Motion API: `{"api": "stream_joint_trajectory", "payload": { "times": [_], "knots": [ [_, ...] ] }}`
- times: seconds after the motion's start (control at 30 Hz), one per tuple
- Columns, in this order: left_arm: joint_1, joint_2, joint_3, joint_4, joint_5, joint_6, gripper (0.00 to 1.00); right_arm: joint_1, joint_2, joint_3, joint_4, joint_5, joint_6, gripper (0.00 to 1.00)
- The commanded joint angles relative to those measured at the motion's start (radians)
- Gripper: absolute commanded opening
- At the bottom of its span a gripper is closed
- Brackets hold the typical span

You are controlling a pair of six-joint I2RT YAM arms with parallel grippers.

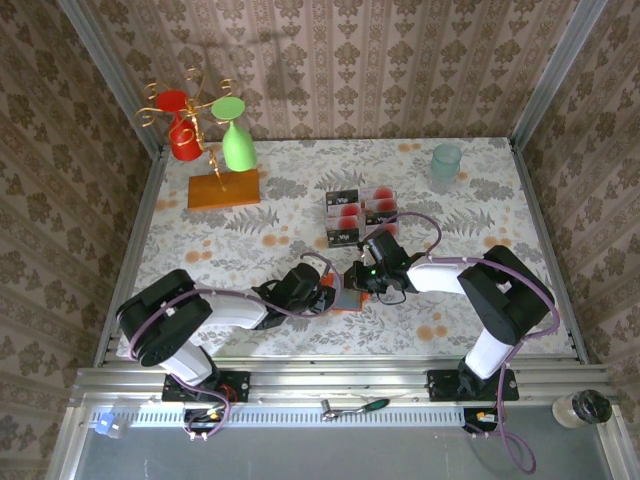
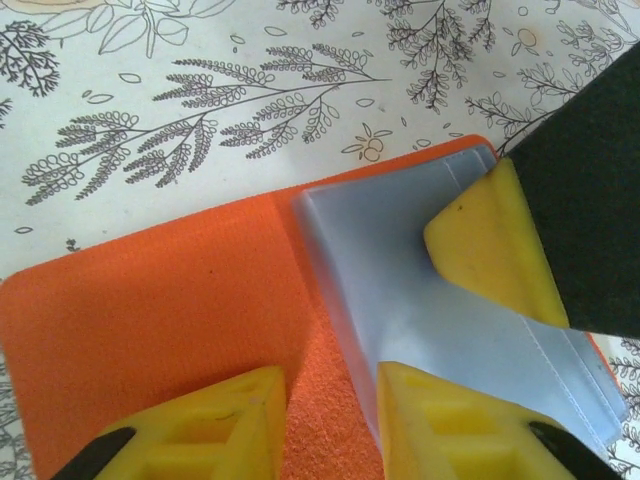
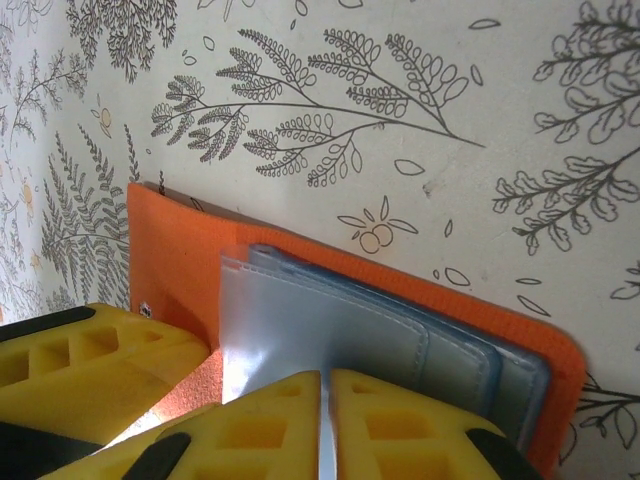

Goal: Put the credit cards into the card holder

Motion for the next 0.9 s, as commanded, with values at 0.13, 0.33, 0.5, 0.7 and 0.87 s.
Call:
{"api": "stream_joint_trajectory", "payload": {
  "times": [0.13,0.33,0.5,0.7,0.87],
  "knots": [
    [-0.018,0.053,0.009,-0.06,0.001,0.001,0.26,0.005,-0.078,0.011,-0.083,0.014,0.002,0.31],
    [-0.02,0.057,0.012,-0.065,-0.002,-0.001,0.25,0.003,-0.149,-0.011,-0.108,0.051,0.002,0.47],
    [-0.021,0.058,0.012,-0.065,-0.006,-0.002,0.25,0.001,-0.158,-0.022,-0.103,0.063,0.011,0.53],
    [-0.021,0.064,0.019,-0.073,-0.004,-0.002,0.24,0.001,-0.142,-0.036,-0.072,0.061,0.028,0.59],
    [-0.021,0.064,0.022,-0.072,-0.004,0.0,0.24,0.001,-0.132,-0.033,-0.065,0.053,0.035,0.64]
  ]
}}
